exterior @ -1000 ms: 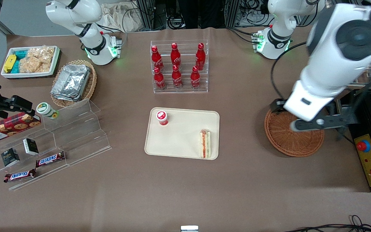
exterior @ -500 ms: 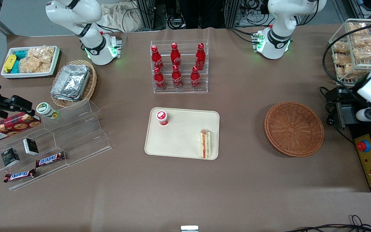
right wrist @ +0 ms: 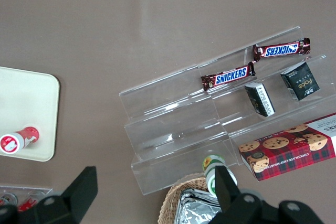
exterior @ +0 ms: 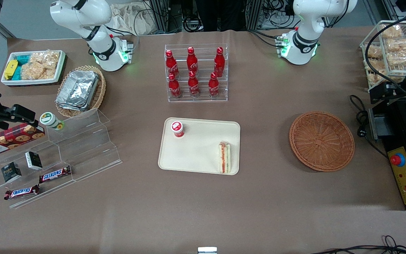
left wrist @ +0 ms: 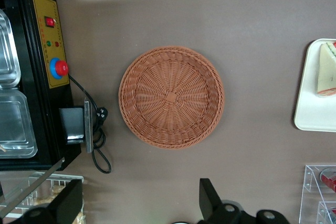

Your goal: Place sandwich from basket to tray

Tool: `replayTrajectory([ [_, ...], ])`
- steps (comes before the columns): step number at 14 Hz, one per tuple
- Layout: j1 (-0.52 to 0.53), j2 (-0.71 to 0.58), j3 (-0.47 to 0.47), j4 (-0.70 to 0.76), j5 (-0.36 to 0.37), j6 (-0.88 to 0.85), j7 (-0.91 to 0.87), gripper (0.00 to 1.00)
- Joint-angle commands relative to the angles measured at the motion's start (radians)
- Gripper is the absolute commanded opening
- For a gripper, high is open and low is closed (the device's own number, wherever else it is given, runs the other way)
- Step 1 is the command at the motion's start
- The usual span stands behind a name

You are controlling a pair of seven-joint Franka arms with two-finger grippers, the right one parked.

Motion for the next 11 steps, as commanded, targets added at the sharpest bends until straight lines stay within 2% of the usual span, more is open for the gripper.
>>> replayTrajectory([
  [1,-0.005,-0.054,0.008,-0.068,-0.015,0.015,0.016,1.0],
  [6,-0.002,-0.038,0.009,-0.053,-0.044,0.015,0.039,1.0],
  [11,-0.002,-0.024,0.009,-0.03,-0.035,0.007,0.048,1.0],
])
